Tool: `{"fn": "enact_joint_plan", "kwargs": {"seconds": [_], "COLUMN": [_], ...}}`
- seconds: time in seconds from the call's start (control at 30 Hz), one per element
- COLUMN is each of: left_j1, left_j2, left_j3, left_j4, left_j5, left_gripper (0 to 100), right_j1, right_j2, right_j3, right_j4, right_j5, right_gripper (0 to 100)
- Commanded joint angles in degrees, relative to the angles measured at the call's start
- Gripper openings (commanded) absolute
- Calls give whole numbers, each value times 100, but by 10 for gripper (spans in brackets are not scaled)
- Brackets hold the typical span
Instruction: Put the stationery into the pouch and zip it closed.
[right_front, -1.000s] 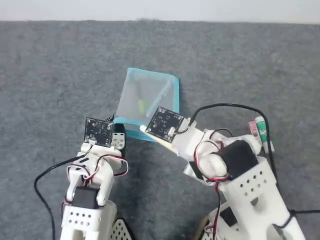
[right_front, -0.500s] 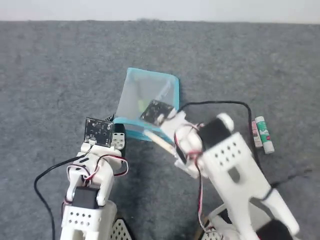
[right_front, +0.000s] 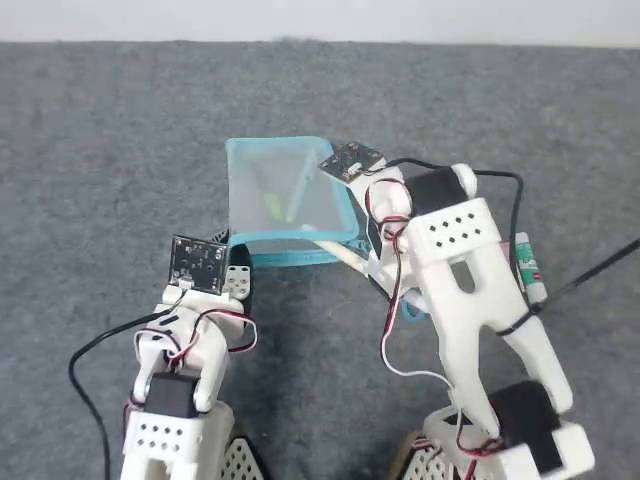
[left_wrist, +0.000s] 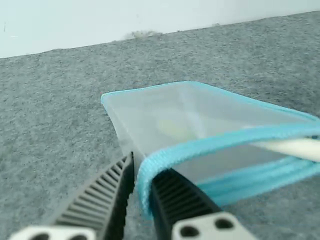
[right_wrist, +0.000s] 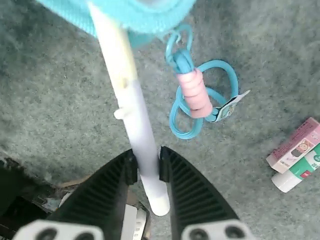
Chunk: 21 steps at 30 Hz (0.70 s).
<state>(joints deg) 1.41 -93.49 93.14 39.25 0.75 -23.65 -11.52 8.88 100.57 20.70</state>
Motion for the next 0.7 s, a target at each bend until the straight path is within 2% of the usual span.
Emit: {"fn": "enact_joint_plan", "kwargs": {"seconds": [0.0,0.2,0.33,0.47,0.67], "left_j1": [9,510,589,862,1160], "left_j2": [-53,-53,-53,-88,-88], "left_j3": [-84,-84,-84,40,101], "left_j4": [-237,-229,-229,-237,-237], "left_j5": [79,70,62,-264,-325], "left_gripper": [12,12,12,12,12], "right_j1": [101,101,66,-180,-242], "right_j2": [-40,-22,-13,-13,321], "right_j3": [-316,-563,-607,-615,-985], "right_j4": [171,198,198,198,207], "right_j5": [-132,-378,-378,-519,-633], "right_gripper": [6,6,6,6,6]}}
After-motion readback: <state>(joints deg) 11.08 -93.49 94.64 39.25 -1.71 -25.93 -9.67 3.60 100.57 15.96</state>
